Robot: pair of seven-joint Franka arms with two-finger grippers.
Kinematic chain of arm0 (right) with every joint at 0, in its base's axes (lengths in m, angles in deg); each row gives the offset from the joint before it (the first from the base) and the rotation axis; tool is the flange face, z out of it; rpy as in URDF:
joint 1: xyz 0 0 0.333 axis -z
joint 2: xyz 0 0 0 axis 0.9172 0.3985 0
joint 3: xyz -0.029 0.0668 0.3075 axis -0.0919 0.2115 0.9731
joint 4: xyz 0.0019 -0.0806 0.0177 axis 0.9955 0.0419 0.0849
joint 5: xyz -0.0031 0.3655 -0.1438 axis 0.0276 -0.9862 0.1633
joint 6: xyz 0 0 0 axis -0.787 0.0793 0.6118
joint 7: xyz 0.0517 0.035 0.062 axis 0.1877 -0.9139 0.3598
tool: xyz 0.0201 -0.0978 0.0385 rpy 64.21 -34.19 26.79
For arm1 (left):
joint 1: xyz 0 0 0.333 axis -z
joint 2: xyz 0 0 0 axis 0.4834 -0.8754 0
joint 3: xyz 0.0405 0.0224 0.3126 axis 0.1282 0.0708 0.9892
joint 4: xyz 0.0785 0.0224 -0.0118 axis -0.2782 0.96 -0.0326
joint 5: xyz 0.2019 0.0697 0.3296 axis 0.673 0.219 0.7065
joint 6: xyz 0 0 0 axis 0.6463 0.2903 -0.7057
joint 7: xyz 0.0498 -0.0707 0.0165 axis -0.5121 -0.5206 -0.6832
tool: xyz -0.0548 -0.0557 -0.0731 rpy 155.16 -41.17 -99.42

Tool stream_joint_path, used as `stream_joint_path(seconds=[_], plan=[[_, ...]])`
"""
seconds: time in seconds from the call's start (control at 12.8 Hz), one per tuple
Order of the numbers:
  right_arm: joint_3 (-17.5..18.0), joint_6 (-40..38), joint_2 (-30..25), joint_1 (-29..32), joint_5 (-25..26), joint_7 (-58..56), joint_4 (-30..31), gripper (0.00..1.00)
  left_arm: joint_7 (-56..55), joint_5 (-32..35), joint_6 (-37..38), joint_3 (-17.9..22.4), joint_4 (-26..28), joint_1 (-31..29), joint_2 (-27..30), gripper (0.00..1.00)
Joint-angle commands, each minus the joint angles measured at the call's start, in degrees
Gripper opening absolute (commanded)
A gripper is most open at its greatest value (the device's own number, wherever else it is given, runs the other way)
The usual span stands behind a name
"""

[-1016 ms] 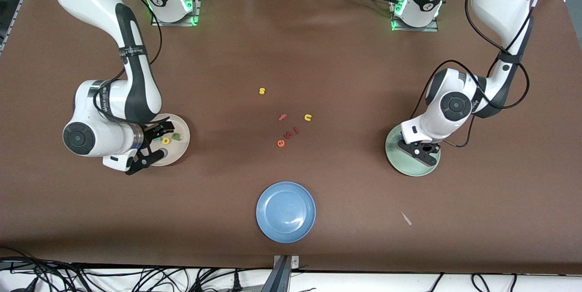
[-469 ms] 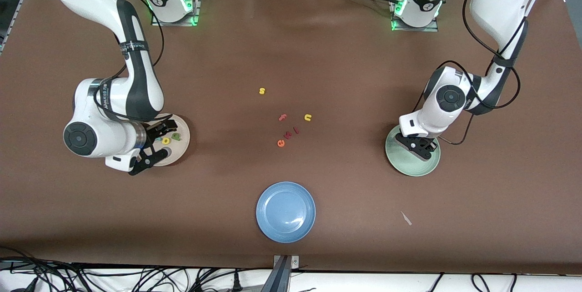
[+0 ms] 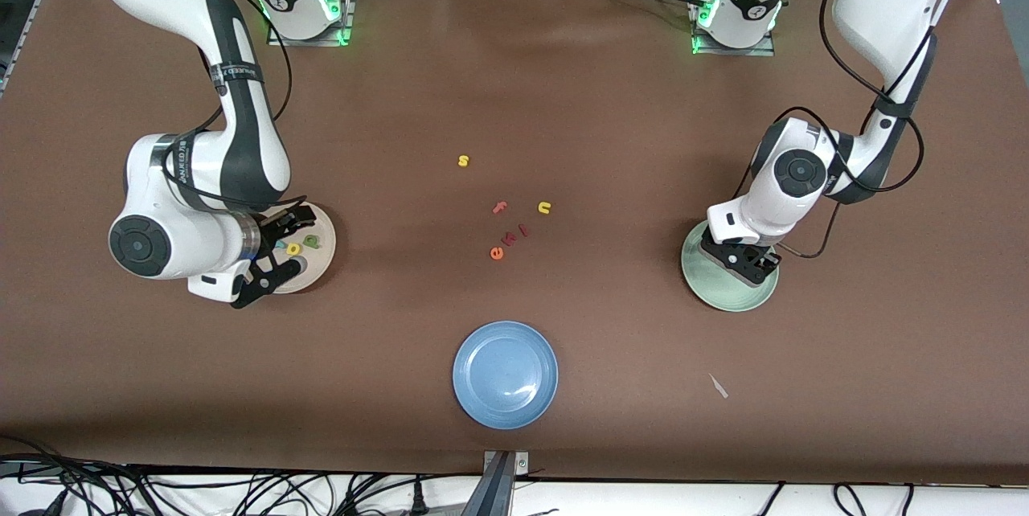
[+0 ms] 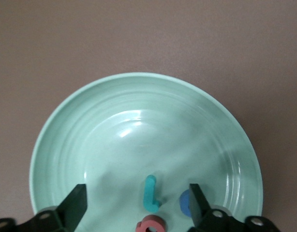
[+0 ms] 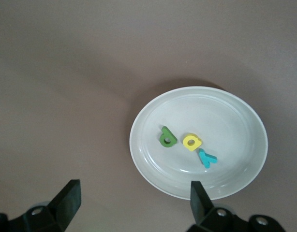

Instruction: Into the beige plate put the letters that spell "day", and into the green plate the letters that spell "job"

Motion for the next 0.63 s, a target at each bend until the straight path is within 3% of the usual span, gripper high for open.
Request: stream_joint_path(seconds=[0.0,0.16,0.31,0.55], plan=[[0.3,-1.7,-1.5,0.3,-0.8,4.1,-1.2,1.0,-0.6,-0.4,6.2,-0.6,0.3,-0.6,5.7,1.0],[2.7,-1.7,-3.4,1.8,0.2,6.4,-1.0,1.0,-0.2,-4.2,16.3,-0.7,-2.2,-0.5,10.0,1.0],[8.4,-1.7,-5.4,7.3,1.9,8.4,-0.2,1.0,-0.9,-8.7,29.3,-3.4,-7.3,-0.4,14.9,1.0],[14.4,-1.8,-8.6,11.3,4.9,17.8,1.6,1.0,-4.6,-15.4,48.7,-3.7,-23.8,-0.3,14.9,1.0]])
